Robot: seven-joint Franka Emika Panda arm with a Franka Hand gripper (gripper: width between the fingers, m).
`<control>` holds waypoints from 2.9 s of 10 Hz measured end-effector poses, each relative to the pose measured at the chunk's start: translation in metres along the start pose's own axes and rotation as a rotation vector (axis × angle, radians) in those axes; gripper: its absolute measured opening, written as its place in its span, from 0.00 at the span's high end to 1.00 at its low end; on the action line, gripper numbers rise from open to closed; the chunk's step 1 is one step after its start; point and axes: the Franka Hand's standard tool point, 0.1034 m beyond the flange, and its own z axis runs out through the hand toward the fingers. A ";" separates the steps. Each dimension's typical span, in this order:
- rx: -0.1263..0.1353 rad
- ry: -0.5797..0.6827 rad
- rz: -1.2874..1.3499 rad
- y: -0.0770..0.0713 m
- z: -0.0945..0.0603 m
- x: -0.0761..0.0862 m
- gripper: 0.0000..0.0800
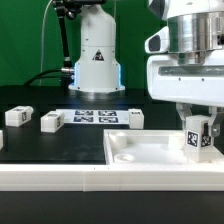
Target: Assemble one leg
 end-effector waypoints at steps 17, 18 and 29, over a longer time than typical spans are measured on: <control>-0.110 -0.007 -1.071 -0.002 -0.005 -0.005 0.19; -0.108 -0.009 -1.131 -0.002 -0.005 -0.004 0.19; -0.112 -0.022 -1.229 -0.001 -0.007 0.002 0.64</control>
Offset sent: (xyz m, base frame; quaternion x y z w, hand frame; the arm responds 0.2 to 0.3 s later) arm 0.0000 0.0000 0.0000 0.0000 0.0000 -0.0650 0.9979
